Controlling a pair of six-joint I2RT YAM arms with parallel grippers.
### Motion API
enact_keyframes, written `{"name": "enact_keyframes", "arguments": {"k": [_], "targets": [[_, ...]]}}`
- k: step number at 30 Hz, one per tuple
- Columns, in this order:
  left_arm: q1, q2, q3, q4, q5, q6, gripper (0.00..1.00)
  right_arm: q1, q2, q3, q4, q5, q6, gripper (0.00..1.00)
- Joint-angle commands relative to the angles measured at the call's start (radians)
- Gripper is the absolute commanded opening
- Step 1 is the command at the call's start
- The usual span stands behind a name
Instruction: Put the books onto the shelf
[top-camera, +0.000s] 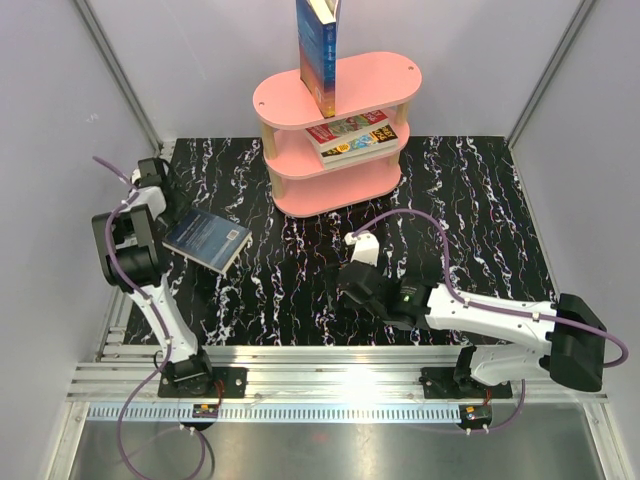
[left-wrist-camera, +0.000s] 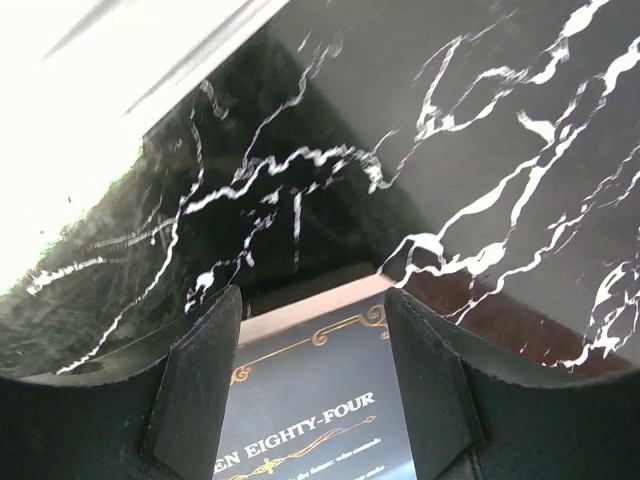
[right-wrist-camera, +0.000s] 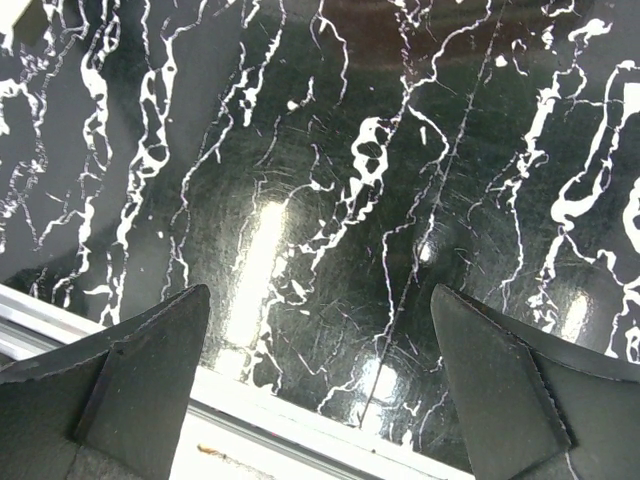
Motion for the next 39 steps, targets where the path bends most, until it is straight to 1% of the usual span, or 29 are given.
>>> {"name": "enact_keyframes", "arguments": {"k": [1, 3, 5, 7, 11, 14, 16, 17, 18, 19, 21, 22, 23, 24, 25, 26, 27, 28, 29, 30, 31, 33, 34, 37, 39], "targets": [[-0.006, -0.007, -0.048, 0.009, 0.151, -0.062, 0.62, 0.004, 0.009, 0.037, -0.002, 0.032, 0.009, 1.0], [-0.014, -0.054, -0.103, 0.043, 0.226, -0.086, 0.62, 0.006, 0.008, 0.034, -0.002, 0.036, 0.009, 1.0], [-0.03, -0.09, -0.172, 0.09, 0.256, -0.094, 0.62, 0.006, 0.006, 0.029, 0.001, 0.042, 0.011, 1.0], [-0.078, -0.125, -0.194, 0.096, 0.274, -0.088, 0.62, 0.004, 0.006, 0.023, 0.01, 0.045, 0.011, 1.0], [-0.182, -0.131, -0.212, 0.086, 0.274, -0.054, 0.62, 0.006, -0.002, 0.003, 0.024, 0.053, 0.017, 1.0], [-0.273, -0.137, -0.272, 0.116, 0.303, -0.059, 0.62, 0.004, -0.025, -0.026, 0.036, 0.055, 0.029, 1.0], [-0.322, -0.165, -0.303, 0.098, 0.236, -0.063, 0.62, 0.004, -0.04, -0.05, 0.066, 0.056, 0.043, 1.0], [-0.354, -0.191, -0.317, 0.11, 0.248, -0.06, 0.62, 0.004, -0.041, -0.075, 0.079, 0.05, 0.043, 1.0], [-0.368, -0.199, -0.33, 0.138, 0.303, -0.068, 0.61, 0.002, -0.038, -0.087, 0.114, 0.044, 0.043, 1.0], [-0.385, -0.203, -0.341, 0.136, 0.319, -0.066, 0.61, 0.004, -0.025, -0.103, 0.13, 0.038, 0.043, 1.0], [-0.437, -0.24, -0.347, 0.107, 0.311, -0.054, 0.6, -0.005, -0.006, -0.104, 0.179, -0.002, 0.052, 1.0], [-0.451, -0.265, -0.376, 0.101, 0.297, -0.047, 0.59, -0.01, 0.018, -0.107, 0.203, -0.025, 0.057, 1.0], [-0.471, -0.295, -0.402, 0.096, 0.274, -0.043, 0.59, -0.019, 0.031, -0.115, 0.236, -0.096, 0.058, 0.99], [-0.474, -0.377, -0.428, 0.089, 0.221, -0.04, 0.59, -0.036, 0.041, -0.124, 0.315, -0.147, 0.066, 1.0], [-0.477, -0.416, -0.476, 0.078, 0.187, -0.037, 0.6, -0.094, 0.064, -0.135, 0.367, -0.207, 0.075, 1.0], [-0.477, -0.464, -0.495, 0.064, 0.153, -0.033, 0.61, -0.128, 0.08, -0.171, 0.436, -0.338, 0.086, 1.0], [-0.478, -0.542, -0.508, 0.022, 0.06, -0.028, 0.61, -0.163, 0.093, -0.191, 0.558, -0.405, 0.116, 1.0], [-0.477, -0.583, -0.521, -0.002, 0.006, -0.024, 0.62, -0.224, 0.13, -0.208, 0.622, -0.462, 0.13, 1.0], [-0.477, -0.623, -0.548, -0.022, -0.035, -0.03, 0.63, -0.243, 0.152, -0.221, 0.674, -0.531, 0.138, 1.0], [-0.475, -0.662, -0.565, -0.054, -0.101, -0.04, 0.64, -0.255, 0.172, -0.21, 0.719, -0.55, 0.132, 1.0], [-0.477, -0.743, -0.582, -0.054, -0.117, -0.056, 0.64, -0.26, 0.22, -0.192, 0.724, -0.563, 0.12, 1.0], [-0.478, -0.815, -0.625, -0.071, -0.156, -0.074, 0.65, -0.268, 0.277, -0.115, 0.719, -0.609, 0.092, 1.0], [-0.478, -0.861, -0.631, -0.077, -0.172, -0.076, 0.65, -0.269, 0.337, -0.091, 0.718, -0.623, 0.089, 1.0], [-0.482, -0.869, -0.65, -0.126, -0.221, -0.065, 0.68, -0.277, 0.443, 0.006, 0.744, -0.682, 0.097, 1.0], [-0.482, -0.852, -0.679, -0.152, -0.224, -0.076, 0.68, -0.287, 0.48, 0.023, 0.78, -0.711, 0.112, 1.0]]}}
